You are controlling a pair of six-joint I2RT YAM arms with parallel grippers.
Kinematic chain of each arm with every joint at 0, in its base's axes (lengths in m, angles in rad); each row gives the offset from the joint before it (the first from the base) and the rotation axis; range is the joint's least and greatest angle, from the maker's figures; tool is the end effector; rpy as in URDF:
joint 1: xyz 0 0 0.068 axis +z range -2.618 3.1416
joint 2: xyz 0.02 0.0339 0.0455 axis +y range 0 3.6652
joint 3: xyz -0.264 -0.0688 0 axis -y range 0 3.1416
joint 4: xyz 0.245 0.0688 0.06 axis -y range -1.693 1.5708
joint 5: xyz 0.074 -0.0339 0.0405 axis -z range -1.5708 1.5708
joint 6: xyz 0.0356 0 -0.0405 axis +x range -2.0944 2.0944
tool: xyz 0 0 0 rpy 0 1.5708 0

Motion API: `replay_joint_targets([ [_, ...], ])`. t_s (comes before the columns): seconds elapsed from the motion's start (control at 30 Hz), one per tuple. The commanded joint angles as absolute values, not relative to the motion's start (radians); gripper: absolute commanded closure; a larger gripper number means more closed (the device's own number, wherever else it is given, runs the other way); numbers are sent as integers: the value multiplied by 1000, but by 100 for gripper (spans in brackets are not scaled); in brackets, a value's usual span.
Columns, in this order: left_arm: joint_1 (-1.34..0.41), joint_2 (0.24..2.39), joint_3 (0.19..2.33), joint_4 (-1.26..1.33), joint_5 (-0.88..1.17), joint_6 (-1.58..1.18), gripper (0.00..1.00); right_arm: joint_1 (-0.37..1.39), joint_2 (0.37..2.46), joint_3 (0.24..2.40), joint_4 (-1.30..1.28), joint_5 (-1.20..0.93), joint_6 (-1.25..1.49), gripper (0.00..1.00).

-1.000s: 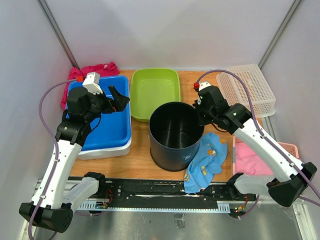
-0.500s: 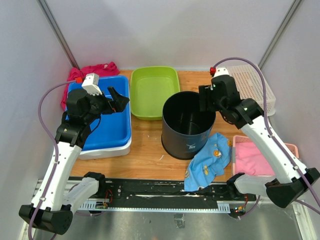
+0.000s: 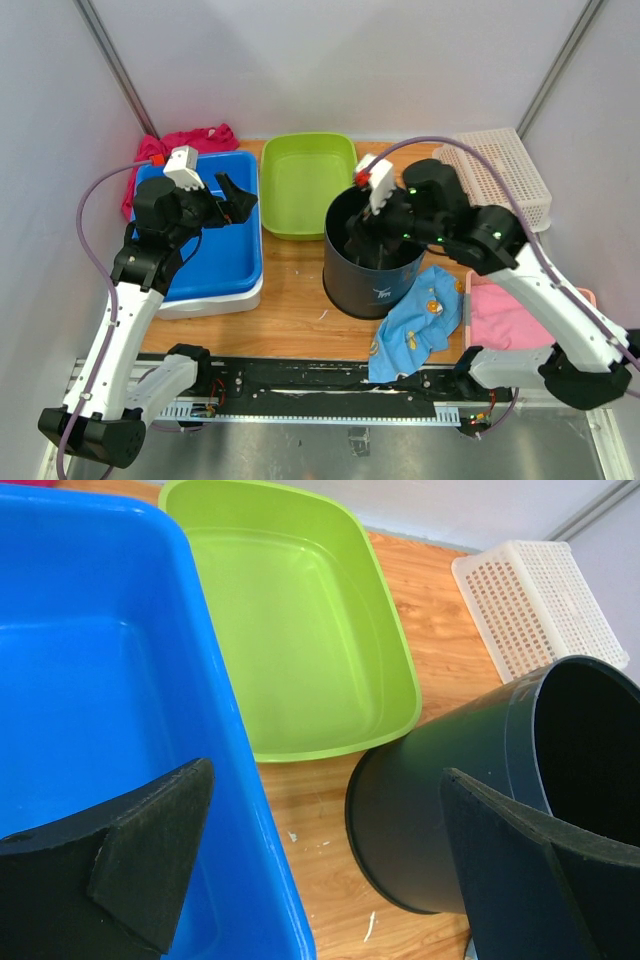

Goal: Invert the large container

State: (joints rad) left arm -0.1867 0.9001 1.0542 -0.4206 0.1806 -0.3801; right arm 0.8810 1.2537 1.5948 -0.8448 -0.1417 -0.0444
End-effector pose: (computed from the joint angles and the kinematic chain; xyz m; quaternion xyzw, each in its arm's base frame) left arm 0.1894 -0.0423 0.3885 -0.0220 0.7931 -0.2378 0.5603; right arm 0.1515 0.1915 0.4501 -0.4156 0.7525 0.2618 0.4388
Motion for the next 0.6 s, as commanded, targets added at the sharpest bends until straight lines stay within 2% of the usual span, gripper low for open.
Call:
replay_joint_targets([
  [0.0, -193, 896, 1058, -397, 181, -372, 1, 946, 1316, 1569, -935, -141, -92, 20],
  [0.07, -192, 894, 1058, -399, 174, -371, 1, 966, 1345, 1564, -948, -120, -89, 20],
  [0.13, -193, 893, 1055, -400, 177, -374, 1, 974, 1371, 1560, -964, -105, -88, 27],
  [0.17, -193, 894, 1052, -399, 180, -376, 1, 978, 1382, 1561, -972, -107, -88, 34],
  [0.3, -193, 899, 1041, -396, 193, -385, 1, 980, 1416, 1576, -1003, -82, -82, 77],
  [0.33, -192, 901, 1039, -395, 196, -386, 1, 979, 1420, 1582, -1005, -71, -79, 92],
  [0.37, -193, 903, 1040, -394, 200, -386, 1, 979, 1421, 1588, -1006, -54, -77, 97],
  [0.5, -193, 904, 1037, -389, 213, -392, 1, 964, 1406, 1629, -998, 10, -75, 99],
  [0.57, -193, 902, 1033, -384, 223, -400, 1, 916, 1383, 1647, -970, -35, -68, 99],
])
